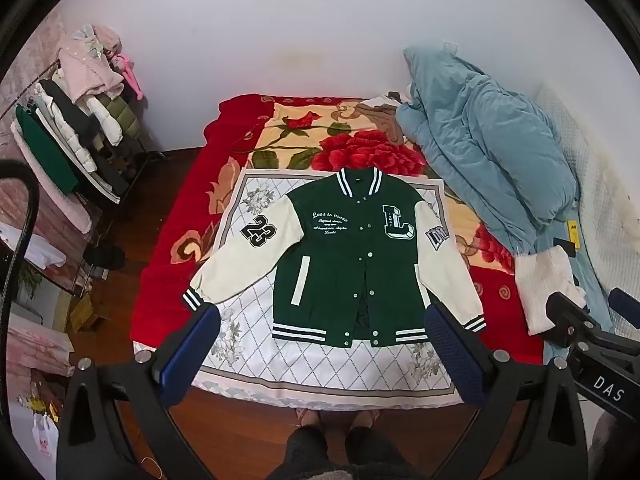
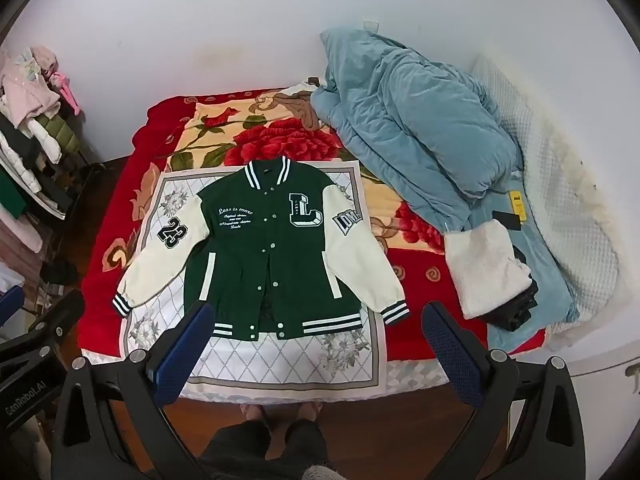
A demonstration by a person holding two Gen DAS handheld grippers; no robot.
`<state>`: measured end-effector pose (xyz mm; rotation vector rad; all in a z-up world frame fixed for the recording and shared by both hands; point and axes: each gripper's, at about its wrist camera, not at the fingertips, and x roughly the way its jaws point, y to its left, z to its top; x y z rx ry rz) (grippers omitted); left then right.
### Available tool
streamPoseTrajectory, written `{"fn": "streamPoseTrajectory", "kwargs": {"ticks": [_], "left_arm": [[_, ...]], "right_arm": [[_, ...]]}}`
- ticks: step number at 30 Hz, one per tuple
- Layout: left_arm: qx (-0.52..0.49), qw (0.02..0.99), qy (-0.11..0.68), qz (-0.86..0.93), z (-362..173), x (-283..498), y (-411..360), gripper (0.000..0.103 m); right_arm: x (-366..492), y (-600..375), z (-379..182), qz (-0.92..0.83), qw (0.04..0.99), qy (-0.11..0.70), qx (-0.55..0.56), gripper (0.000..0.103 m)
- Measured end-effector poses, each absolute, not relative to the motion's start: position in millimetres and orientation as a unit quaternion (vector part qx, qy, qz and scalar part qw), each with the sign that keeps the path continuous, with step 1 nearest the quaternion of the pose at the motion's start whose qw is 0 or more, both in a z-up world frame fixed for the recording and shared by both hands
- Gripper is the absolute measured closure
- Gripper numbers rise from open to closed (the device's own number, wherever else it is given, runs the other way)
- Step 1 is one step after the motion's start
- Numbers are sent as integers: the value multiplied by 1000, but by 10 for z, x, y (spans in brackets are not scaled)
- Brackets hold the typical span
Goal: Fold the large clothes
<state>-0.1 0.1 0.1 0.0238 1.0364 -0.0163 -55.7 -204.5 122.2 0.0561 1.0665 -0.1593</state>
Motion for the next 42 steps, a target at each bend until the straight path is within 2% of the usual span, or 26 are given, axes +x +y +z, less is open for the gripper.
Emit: {"fn": "streamPoseTrajectory", "kwargs": {"ticks": [42], "left_arm": [[14, 870, 492, -7, -2, 2, -2, 0]], "right_arm": [[-626, -2042, 1316, -83, 859, 504, 13, 0]]}}
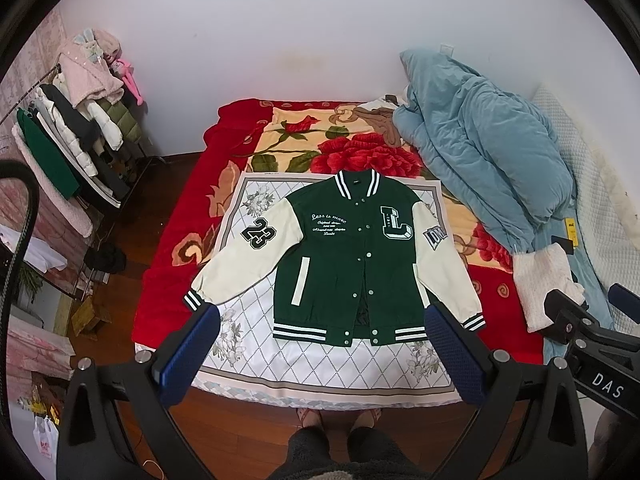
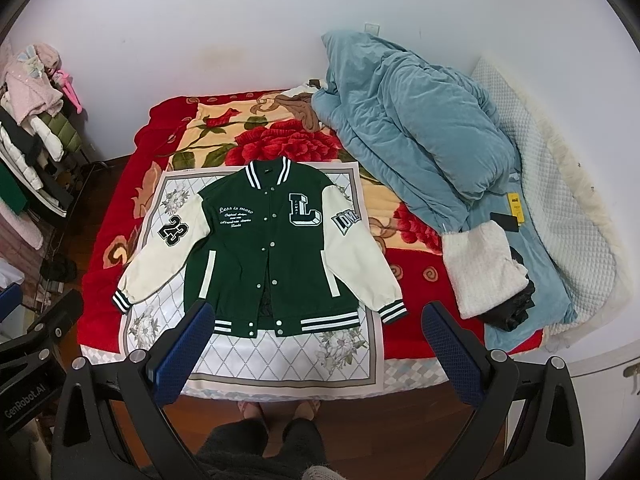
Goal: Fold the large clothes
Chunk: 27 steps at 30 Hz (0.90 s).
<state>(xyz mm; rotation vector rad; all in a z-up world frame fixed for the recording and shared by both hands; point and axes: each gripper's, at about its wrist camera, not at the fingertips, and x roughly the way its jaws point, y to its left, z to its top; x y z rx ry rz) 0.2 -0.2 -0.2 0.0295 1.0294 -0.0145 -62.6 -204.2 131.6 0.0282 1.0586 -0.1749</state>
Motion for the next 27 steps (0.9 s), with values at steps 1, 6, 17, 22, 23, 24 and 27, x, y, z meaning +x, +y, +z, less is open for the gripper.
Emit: {"fn": "streamPoseTrajectory", "kwargs": {"ticks": [1, 6, 17, 22, 23, 24, 27], "left_arm": [[14, 870, 492, -7, -2, 2, -2, 0], [15, 870, 492, -7, -1, 1, -3, 0], [14, 871, 491, -7, -1, -1, -2, 0], [13, 871, 492, -7, -2, 0, -2, 0], [14, 871, 491, -7, 0, -2, -2, 0], [15, 871, 491, -7, 0, -1, -4, 0], [13, 871, 490, -7, -1, -1, -1, 0]], "right_arm": [[-624, -2042, 1316, -83, 859, 504, 14, 0], [-630, -2032, 1331, -83, 860, 504, 13, 0], [-631, -2024, 1340, -83, 860, 503, 12, 0], [-628, -2017, 1342, -83, 860, 502, 11, 0], [-625, -2013, 1342, -83, 860, 503, 12, 0], [-624, -2008, 1344, -82, 860, 503, 12, 0], [-617, -1998, 1343, -83, 861, 503, 12, 0]]}}
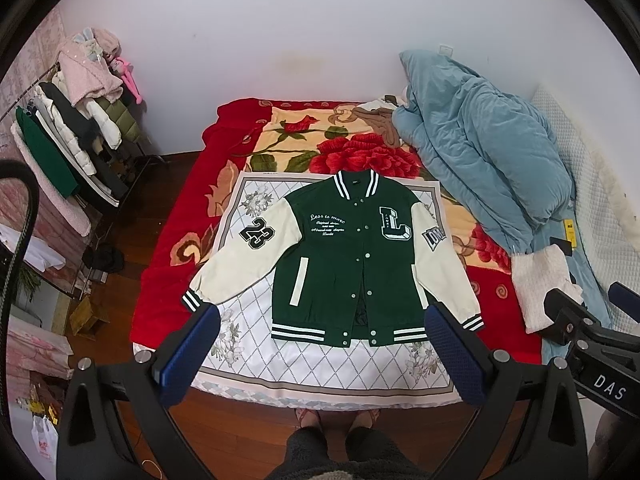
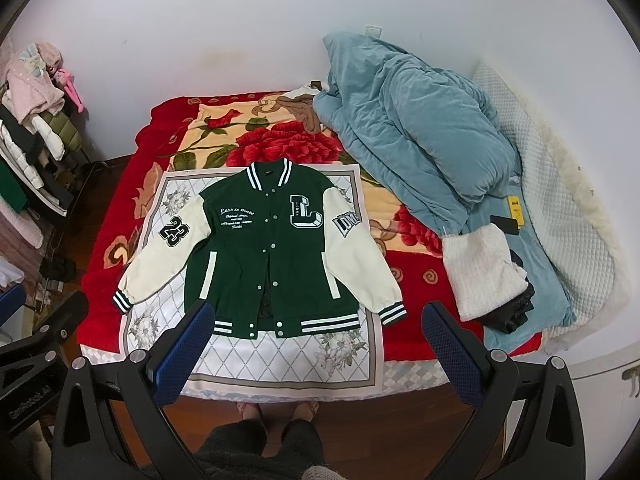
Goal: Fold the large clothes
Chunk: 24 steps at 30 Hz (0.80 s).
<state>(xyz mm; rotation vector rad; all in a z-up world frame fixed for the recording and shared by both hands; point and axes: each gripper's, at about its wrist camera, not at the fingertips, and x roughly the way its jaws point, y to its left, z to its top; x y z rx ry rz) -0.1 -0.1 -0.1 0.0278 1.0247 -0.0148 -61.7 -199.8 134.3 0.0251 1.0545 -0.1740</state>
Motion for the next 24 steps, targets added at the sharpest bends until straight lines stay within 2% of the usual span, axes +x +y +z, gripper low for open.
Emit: {"fn": "streamPoseTrajectory", "kwargs": {"ticks": [16, 24], "left_arm": [[18, 873, 488, -6, 88, 33, -88, 0], [22, 887, 461, 6, -117, 427, -10, 0]], "right_arm": [[-580, -2014, 1391, -86, 860, 504, 15, 0], [-373, -1922, 1190, -97, 861, 498, 45, 0]]}}
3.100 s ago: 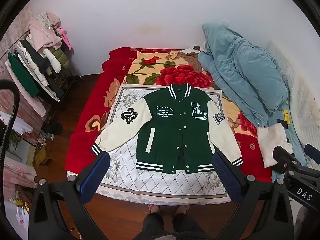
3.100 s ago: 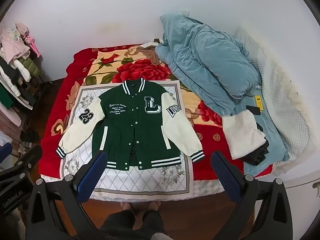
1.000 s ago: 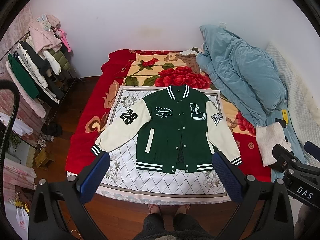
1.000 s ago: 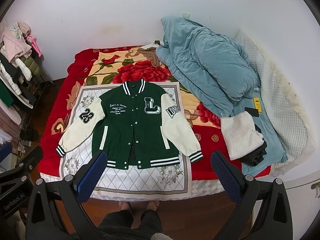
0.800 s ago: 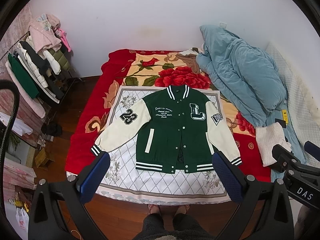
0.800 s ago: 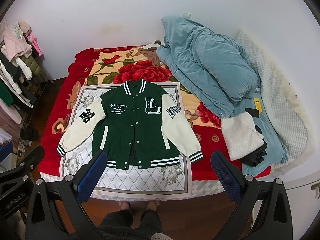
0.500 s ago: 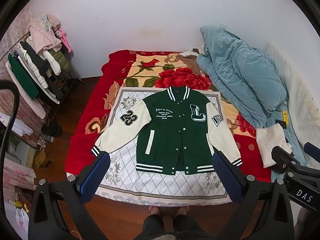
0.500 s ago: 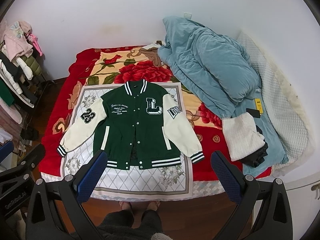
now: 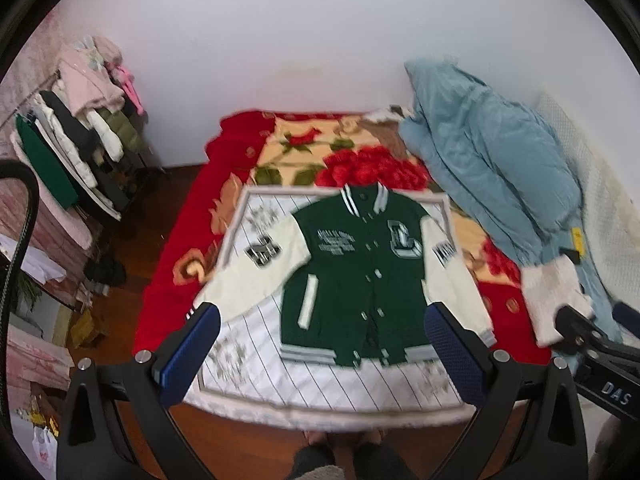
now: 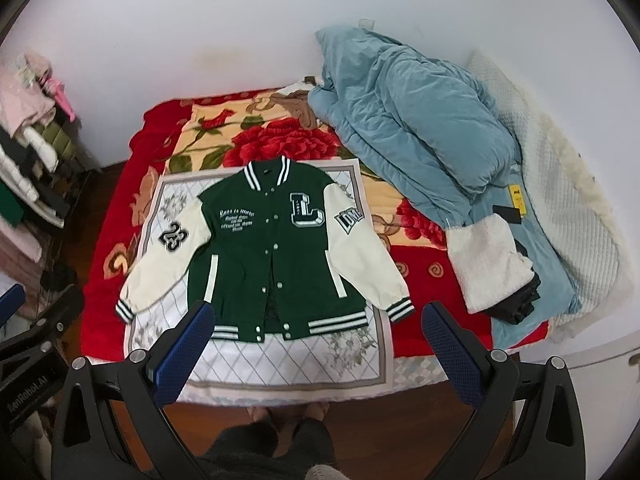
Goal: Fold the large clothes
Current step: 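Grasp the striped cuff of the cream sleeve with the right gripper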
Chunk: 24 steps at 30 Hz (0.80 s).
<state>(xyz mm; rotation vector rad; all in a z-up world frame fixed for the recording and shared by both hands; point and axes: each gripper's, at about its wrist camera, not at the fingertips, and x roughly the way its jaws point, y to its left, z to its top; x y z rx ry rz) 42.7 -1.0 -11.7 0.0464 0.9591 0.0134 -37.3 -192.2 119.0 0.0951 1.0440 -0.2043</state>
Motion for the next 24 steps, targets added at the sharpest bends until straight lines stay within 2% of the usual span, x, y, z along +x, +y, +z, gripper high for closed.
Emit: {"fn": "streamPoseTrajectory", "kwargs": {"ticks": [4, 8, 10, 11, 12, 17, 20, 24], "left_arm": [[22, 909, 415, 37, -395, 765, 168, 0], [26, 908, 414, 56, -883, 1181, 308, 0], [40, 902, 423, 70, -1164, 1369, 269, 0], [51, 897, 432, 78, -1361, 1487, 208, 0], [58, 893, 438, 83, -1497, 1557, 168, 0], [77, 863, 487, 111, -2429, 1977, -137, 0], [85, 843, 516, 130, -2946, 2164, -261, 0], [81, 812, 561, 140, -3846, 2410, -443, 0]], "right_arm": [[-90, -2157, 690, -109, 843, 516, 106, 0], [217, -2577, -4, -152, 819, 526, 173, 0], [348, -2839, -457, -177, 806, 529, 195, 9], [404, -2928, -646, -182, 798, 537, 204, 21], [469, -3054, -902, -183, 788, 547, 216, 26], [637, -3824, -2220, -206, 730, 575, 307, 26], [592, -4417, -3128, -230, 681, 575, 390, 22], [473, -5053, -4250, -284, 627, 563, 458, 21]]}}
